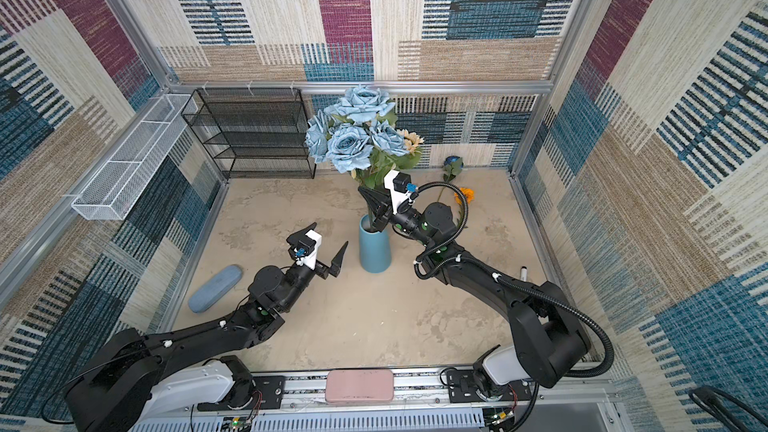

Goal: Arrange flowers in a vase
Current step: Place the flowers into the vase.

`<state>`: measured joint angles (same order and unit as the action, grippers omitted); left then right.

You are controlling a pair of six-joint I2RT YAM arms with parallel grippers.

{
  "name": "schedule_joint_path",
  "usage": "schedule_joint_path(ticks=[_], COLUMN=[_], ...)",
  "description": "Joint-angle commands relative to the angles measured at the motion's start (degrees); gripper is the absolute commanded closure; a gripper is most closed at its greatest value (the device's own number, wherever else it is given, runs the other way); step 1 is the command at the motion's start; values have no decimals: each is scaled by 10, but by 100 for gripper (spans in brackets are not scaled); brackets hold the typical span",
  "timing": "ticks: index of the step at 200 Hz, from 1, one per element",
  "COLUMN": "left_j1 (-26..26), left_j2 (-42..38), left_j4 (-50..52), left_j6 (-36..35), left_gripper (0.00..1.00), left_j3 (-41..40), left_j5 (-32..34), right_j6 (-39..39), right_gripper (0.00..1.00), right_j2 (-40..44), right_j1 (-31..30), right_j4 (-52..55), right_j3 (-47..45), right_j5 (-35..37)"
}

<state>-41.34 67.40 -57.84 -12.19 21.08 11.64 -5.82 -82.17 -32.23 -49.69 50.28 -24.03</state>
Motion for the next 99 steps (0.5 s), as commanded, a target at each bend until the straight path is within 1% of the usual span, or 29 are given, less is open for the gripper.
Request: schedule_joint_path(ticks=[1, 53, 67, 84, 99], left_j1=[1, 1, 1, 0, 0], left_j2=[0, -10, -13, -16, -19], left_j4=[-23, -9, -4, 3, 10], left_j6=[3, 1, -3, -7, -8], left_gripper=[1, 1, 1, 1, 1], left_j3=[-1, 5, 7, 11, 14], left_j5=[3, 0, -1, -2, -4], right_j6=[33, 48, 52, 55, 60], right_gripper=[96, 89, 81, 78, 70], right_j2=[-1, 1, 5, 15, 22], right_j1=[-1, -1, -1, -1, -1], right_j4=[5, 19, 20, 10, 13], right_j3=[1, -24, -32, -51, -56], right_j5=[-10, -4, -2, 0, -2])
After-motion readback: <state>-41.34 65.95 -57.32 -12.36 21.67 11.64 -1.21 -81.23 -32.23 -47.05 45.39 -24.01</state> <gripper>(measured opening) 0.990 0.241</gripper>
